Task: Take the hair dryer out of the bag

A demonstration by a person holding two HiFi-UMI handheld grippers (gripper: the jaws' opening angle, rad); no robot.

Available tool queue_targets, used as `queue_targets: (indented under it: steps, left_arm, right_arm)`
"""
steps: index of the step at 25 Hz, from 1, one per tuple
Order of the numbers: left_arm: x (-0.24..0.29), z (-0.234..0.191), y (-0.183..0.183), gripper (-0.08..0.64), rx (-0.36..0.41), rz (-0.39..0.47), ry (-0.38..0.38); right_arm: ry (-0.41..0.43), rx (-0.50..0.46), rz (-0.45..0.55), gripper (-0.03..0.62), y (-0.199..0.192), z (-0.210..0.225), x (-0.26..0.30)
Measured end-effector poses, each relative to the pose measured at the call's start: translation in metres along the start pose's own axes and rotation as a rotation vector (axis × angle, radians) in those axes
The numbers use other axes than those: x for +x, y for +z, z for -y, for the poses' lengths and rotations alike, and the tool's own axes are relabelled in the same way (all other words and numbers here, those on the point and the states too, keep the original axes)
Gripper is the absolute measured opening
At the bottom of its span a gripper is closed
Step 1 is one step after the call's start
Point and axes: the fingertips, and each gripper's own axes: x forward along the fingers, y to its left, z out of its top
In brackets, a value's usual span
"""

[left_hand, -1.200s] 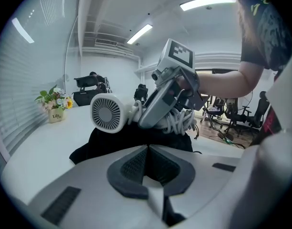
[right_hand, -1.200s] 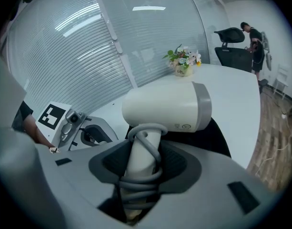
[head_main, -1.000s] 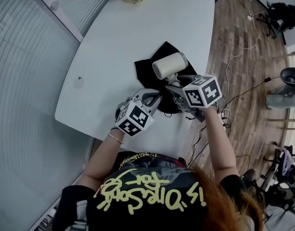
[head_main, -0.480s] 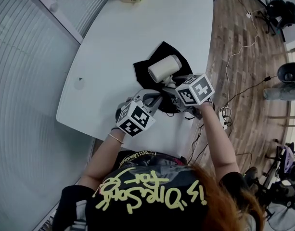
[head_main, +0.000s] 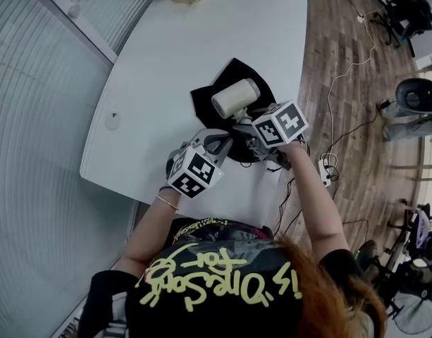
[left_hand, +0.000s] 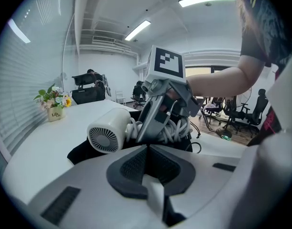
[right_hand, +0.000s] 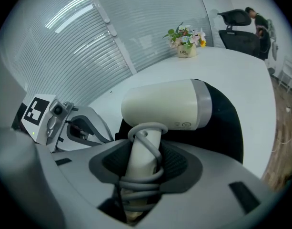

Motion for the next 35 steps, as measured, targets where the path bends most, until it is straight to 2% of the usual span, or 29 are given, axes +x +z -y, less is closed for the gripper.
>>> queue_targets:
  steps: [4, 10, 15, 21, 27, 35]
  left_arm:
    - [0.0, 0.0, -0.001, 0.011, -0.01, 0.011, 0.01]
    - [-0.005, 0.0, -0.001, 0.02, -0.038, 0.025, 0.021]
    - [-0.012, 0.003, -0.003, 0.032, -0.105, 0.046, 0.039]
    - [-0.017, 0.006, -0.004, 0.034, -0.11, 0.038, 0.069]
    - [-0.027, 0.014, -0.002, 0.035, -0.125, 0.048, 0.109]
    - [-0.044, 0.028, 0.035, 0.035, -0.123, 0.155, 0.162]
  right_arm:
    - [0.033, 0.045, 0.021, 0.187, -0.001, 0.0, 0.001]
    - [0.004, 0.038, 0.026, 0.187, 0.0, 0.001, -0.001]
    - [-0.043, 0.052, 0.076, 0.253, 0.0, 0.004, -0.009]
    - [-0.102, 0.06, 0.182, 0.293, 0.006, 0.01, -0.024]
    - [-0.12, -0.016, 0.214, 0.313, -0.001, -0.003, -0.037]
    - [-0.125, -0.106, 0.368, 0.313, 0.009, -0.025, -0.079]
